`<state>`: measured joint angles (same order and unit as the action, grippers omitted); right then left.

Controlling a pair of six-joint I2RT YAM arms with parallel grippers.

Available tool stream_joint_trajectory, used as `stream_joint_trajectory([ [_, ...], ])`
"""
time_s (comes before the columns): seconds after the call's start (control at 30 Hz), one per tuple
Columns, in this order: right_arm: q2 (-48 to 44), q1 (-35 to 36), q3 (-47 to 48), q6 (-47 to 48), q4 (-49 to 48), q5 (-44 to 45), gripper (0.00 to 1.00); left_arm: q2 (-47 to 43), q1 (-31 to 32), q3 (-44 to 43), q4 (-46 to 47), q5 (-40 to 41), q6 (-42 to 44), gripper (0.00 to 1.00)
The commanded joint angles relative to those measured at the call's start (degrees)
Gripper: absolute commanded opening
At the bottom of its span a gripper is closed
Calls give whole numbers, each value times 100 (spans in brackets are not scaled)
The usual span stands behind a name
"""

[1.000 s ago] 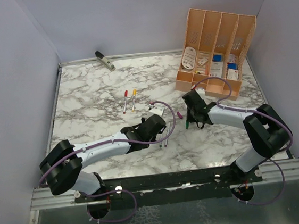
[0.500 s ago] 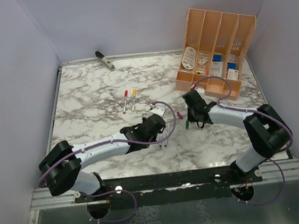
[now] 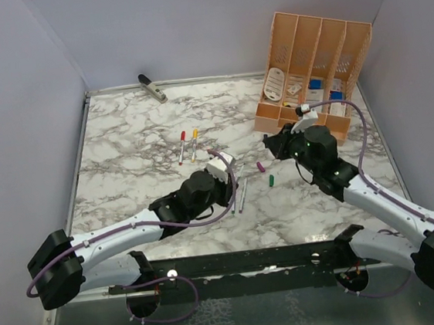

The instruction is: Insert the pens into the pen caps

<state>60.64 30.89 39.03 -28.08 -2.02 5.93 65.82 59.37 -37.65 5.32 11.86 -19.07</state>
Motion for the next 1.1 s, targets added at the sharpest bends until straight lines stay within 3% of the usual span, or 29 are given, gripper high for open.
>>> stream_joint_trajectory([
  [0.0,-368,-5,-374,115,-1493,-1192,1,-308,7,439,1360,-846,73,0],
  [0.23,-765,-5,-993,-35,-3214,-2214,1,-368,4,790,2321,-1130,-170,0],
  [0.47,-1011,-5,-1589,-330,-4573,-2685,1,-429,8,1181,3515,-1368,-336,0],
  [0.63,-1096,-5,-1843,-490,-5143,-2729,1,-372,11,1195,3772,-1496,-439,0],
  [0.87,-1117,-5,-2036,-635,-5576,-2694,1,-363,11,1561,4861,-1590,-706,0],
  [1.07,-1044,-5,-2100,-683,-5798,-2645,1,-255,6,1551,5004,-1617,-770,0],
])
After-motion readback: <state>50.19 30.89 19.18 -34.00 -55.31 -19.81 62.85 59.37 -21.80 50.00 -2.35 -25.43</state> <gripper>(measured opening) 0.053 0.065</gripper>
